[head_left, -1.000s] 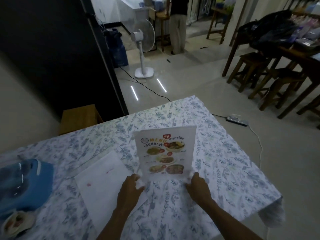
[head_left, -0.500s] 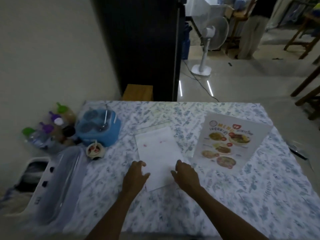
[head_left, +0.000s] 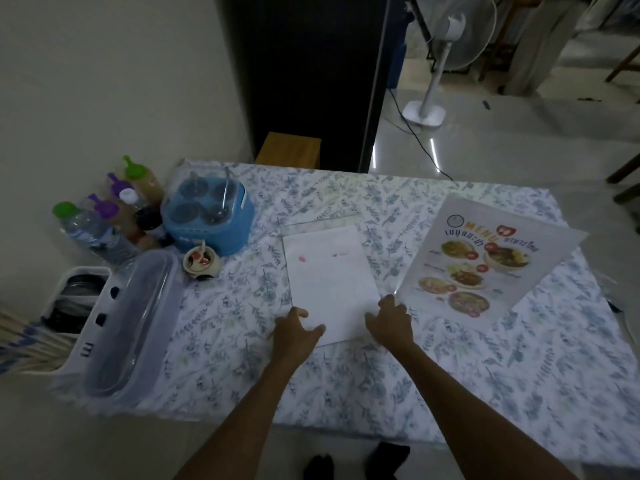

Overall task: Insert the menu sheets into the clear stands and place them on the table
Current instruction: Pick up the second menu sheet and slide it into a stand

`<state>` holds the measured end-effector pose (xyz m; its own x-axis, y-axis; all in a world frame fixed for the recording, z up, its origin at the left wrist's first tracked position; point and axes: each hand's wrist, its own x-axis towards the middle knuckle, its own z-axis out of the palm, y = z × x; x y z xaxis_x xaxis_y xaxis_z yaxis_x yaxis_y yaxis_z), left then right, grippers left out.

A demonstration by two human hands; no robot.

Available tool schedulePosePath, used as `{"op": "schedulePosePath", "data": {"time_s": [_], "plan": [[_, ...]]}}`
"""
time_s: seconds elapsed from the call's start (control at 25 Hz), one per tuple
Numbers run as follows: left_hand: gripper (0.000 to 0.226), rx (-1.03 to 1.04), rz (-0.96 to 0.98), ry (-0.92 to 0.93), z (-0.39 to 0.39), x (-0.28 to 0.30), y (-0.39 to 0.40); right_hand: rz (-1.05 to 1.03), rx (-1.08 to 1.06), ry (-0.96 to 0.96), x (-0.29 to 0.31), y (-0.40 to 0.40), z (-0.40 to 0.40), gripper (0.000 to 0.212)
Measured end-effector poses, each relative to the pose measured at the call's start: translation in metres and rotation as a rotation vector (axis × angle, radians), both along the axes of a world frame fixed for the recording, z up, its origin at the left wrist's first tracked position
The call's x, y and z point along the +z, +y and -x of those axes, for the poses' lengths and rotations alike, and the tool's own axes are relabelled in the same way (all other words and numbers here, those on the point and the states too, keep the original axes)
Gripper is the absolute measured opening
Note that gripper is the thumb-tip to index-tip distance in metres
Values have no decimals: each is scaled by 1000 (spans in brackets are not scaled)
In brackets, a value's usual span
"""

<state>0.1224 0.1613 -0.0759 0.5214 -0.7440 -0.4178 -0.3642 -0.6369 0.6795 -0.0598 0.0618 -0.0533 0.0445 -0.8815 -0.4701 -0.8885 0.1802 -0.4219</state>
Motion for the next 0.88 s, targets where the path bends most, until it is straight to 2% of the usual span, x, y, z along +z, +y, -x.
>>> {"op": "schedulePosePath", "data": {"time_s": [0.12,0.32,0.4,0.56,0.76,0.88], "plan": [[47,137,81,3,-4,17,6,16,-131,-232,22,3,9,30],[59,291,293,-54,-20,91,12,142,-26,-525,91,12,22,50],[60,298,383,-85,-19,122,13,219,-2,-605,117,18,24,48],[56,240,558,-118,-16,163,25,345,19,-622,154,22,26,15],[41,144,636,-242,-35,169,15,495,48,-616,175,-7,10,22],[23,96,618,-322,-52,173,-15,526,100,-510,176,-34,-6,32]]}}
